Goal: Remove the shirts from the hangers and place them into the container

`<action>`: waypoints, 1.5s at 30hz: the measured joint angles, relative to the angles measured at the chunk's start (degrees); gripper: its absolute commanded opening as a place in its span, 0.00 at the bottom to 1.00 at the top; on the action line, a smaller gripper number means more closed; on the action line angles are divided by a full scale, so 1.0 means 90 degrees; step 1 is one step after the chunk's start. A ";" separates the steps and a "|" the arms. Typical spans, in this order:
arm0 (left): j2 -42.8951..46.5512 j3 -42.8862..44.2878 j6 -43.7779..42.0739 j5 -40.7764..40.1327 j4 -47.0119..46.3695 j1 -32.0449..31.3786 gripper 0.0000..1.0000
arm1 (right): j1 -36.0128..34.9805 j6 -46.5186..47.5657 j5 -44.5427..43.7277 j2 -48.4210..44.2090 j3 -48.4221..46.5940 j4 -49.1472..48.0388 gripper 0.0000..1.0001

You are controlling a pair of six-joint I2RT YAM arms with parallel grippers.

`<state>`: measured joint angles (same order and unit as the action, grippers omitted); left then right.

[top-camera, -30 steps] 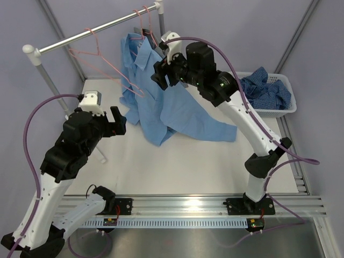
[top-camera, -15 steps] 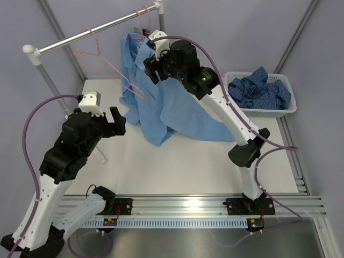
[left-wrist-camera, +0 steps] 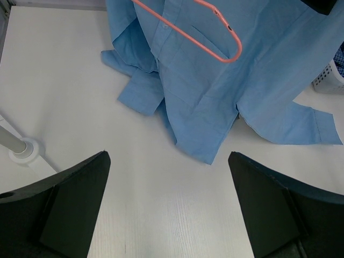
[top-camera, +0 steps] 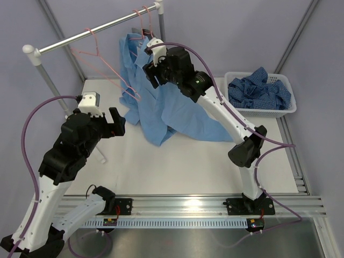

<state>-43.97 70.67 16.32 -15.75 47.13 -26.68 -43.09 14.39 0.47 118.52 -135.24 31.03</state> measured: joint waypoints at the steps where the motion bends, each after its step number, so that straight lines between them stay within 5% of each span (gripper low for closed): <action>1: 0.0000 0.0000 0.0000 0.0000 0.0000 0.0000 0.99 | 0.0000 0.0007 -0.0012 -0.0041 0.0068 -0.0068 0.72; 21: 0.0000 0.0000 0.0000 -0.0002 0.0000 0.0000 0.99 | 0.0185 0.0136 -0.0291 -0.0483 0.0306 -0.0784 0.73; 45: -0.0034 -0.0002 -0.0002 -0.0002 0.0000 0.0000 0.99 | 0.0209 -0.0289 0.0583 0.0114 -0.0233 -0.0097 0.53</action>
<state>-44.27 70.65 16.29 -15.77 47.13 -26.68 -41.21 11.79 5.72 119.55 -137.34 30.15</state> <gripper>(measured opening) 0.987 0.556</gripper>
